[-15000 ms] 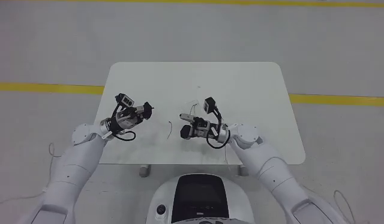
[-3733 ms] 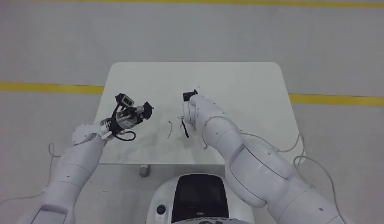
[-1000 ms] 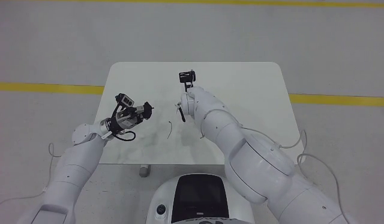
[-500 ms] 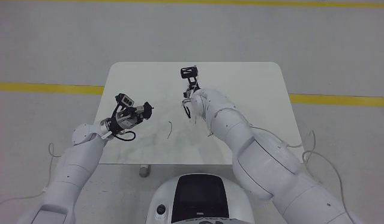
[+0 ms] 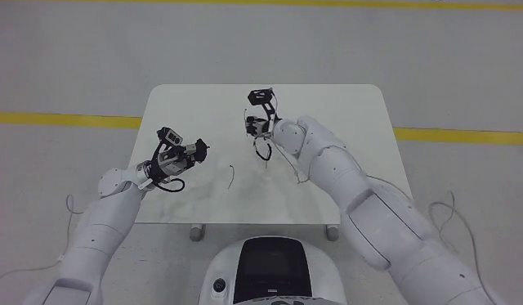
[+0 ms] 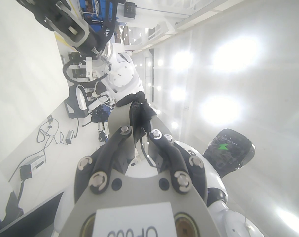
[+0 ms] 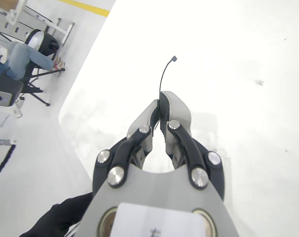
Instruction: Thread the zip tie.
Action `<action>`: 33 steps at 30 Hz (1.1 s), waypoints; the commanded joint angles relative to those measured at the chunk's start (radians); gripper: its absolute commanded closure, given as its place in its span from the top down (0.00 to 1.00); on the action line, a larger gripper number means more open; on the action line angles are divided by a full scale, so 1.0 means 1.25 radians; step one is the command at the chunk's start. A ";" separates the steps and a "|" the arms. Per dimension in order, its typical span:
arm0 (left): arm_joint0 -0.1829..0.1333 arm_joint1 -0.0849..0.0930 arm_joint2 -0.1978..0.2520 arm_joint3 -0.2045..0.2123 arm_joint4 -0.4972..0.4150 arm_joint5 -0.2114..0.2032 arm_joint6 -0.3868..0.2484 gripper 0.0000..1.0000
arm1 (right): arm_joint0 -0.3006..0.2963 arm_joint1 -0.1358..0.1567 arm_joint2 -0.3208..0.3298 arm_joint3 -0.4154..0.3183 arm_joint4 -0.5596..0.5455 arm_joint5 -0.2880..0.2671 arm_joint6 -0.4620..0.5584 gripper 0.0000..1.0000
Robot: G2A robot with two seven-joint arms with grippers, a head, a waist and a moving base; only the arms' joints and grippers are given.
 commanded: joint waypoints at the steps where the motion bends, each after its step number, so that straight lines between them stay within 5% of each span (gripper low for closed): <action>1: 0.000 0.000 0.000 0.000 0.000 0.000 0.000 0.00 | -0.035 0.030 0.008 -0.087 0.006 0.000 0.019 0.00; 8: 0.000 0.000 0.000 0.000 0.000 0.000 0.000 0.00 | -0.174 0.138 0.052 -0.394 -0.011 0.000 0.109 0.00; 22: 0.000 0.000 0.000 0.000 0.000 0.000 0.000 0.00 | -0.192 0.144 0.059 -0.415 -0.012 0.000 0.092 0.00; 33: 0.000 0.000 0.000 0.000 0.000 0.000 0.000 0.00 | -0.325 0.233 0.048 -0.652 -0.027 0.000 0.034 0.00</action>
